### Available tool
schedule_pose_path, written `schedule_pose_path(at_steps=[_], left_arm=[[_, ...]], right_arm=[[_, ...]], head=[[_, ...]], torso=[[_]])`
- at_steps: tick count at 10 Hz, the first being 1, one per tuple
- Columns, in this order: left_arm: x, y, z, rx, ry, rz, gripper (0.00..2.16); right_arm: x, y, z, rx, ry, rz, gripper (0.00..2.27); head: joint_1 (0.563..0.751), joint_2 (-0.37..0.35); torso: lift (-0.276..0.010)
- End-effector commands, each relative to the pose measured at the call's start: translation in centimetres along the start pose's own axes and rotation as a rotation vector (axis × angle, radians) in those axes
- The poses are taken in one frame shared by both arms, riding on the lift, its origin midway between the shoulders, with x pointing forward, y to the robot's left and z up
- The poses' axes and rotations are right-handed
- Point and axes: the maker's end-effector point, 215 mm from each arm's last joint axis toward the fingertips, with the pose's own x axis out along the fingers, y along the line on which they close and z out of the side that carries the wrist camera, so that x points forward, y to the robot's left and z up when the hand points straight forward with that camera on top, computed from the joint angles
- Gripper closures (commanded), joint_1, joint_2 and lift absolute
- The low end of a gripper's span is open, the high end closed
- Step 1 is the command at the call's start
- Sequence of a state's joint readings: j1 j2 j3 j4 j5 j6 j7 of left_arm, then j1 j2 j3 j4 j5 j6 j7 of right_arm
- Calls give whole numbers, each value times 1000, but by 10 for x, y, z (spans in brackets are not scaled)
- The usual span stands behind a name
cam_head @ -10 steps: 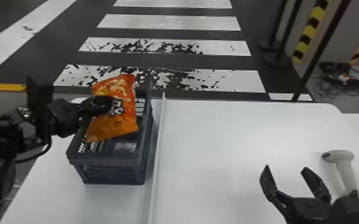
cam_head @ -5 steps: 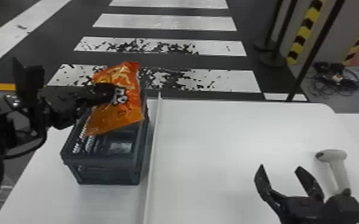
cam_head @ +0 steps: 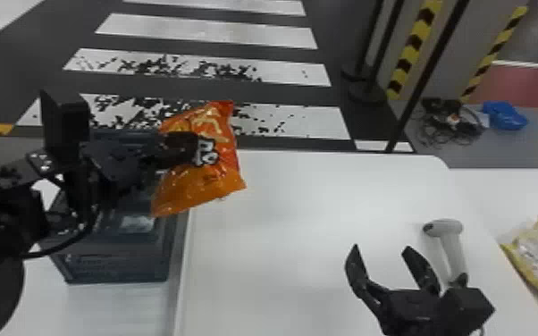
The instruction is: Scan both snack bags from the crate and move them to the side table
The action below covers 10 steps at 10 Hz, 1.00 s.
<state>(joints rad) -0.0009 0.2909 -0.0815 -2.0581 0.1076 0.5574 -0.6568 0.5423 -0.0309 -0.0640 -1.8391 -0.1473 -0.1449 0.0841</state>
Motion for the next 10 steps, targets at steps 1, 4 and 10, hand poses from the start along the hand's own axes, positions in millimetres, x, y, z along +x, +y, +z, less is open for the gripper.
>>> schedule_pose_path(at_steps=[1,4,10], left_arm=[[20,-31,6,-4,-16,-40,2138],[47,-71,-10,-15,20,-78,2138],[113,-206,-76,-3,156,-199,2138]], right_arm=[[-3,-4,2,-1,-2,-9,73],[-6,-26,7,-2,-9,-45,73],[-10,-63,21,14,-36,-113,73]], head=[[695,-167],[695,-251],[695,-350]], torso=[[-99],[-99],[-99]])
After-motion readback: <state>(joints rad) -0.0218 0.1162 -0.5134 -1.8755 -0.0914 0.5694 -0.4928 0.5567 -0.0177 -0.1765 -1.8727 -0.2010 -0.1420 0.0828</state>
